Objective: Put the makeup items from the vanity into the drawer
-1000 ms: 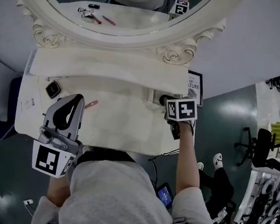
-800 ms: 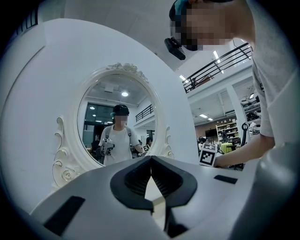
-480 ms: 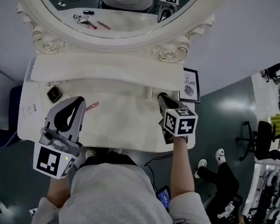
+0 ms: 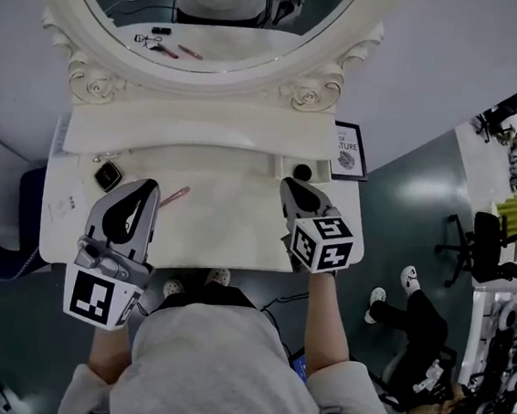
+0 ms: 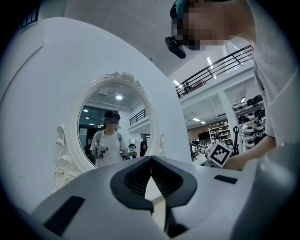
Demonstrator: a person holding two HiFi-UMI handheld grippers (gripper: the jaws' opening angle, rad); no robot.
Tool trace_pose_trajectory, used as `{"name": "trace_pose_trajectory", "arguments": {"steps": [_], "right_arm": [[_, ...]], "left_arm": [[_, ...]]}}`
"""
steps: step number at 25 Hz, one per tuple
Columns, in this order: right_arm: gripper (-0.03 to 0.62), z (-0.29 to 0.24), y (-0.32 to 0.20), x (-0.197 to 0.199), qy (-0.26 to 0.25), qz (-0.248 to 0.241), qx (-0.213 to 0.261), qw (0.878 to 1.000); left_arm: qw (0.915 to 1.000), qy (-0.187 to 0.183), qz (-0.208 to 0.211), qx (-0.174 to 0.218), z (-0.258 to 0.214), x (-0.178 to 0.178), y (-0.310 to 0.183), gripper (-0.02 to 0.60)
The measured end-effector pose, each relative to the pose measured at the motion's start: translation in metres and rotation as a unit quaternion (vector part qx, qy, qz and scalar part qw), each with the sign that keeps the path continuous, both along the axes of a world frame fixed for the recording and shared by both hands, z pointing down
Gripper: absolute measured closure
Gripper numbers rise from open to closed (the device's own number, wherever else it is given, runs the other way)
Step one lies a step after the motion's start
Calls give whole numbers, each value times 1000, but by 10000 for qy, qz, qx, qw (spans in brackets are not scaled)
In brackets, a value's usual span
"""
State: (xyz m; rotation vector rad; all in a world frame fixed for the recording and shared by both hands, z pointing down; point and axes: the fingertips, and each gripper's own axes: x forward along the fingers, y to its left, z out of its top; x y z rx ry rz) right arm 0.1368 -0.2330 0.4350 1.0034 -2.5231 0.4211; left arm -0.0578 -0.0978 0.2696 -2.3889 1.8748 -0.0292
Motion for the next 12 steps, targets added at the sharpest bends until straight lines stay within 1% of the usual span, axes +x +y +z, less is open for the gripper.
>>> {"name": "trace_pose_trajectory", "arguments": {"steps": [8,12], "right_arm": [[566,-40,35,-16,-460,28,467,9978],[566,-61,52,-23,-736,-4,606,9954]], "left_arm": [[9998,-21,142,103,-9,-7,18,566],[9996,-39,230,159,-15,-9,24,566]]}}
